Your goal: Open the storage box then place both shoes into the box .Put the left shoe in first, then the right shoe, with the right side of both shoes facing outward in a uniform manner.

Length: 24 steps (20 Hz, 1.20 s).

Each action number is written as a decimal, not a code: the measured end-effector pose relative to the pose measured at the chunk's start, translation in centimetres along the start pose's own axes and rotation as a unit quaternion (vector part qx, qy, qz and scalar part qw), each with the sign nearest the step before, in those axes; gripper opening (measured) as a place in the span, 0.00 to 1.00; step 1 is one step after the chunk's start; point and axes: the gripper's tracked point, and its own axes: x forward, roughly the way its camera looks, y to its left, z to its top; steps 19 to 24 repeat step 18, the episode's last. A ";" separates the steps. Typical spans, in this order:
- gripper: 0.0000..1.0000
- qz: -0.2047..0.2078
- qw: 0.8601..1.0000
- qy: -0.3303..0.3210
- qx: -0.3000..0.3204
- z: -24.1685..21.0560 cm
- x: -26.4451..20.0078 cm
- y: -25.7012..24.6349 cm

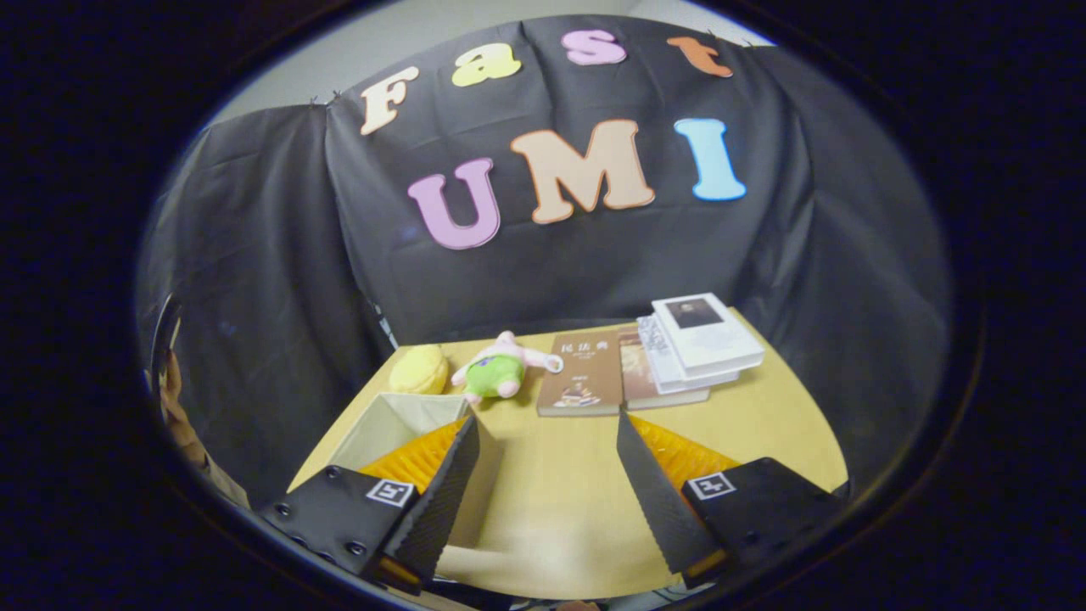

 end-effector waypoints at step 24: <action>1.00 -0.068 0.989 -0.127 -0.045 4.7 -2.6 -8.2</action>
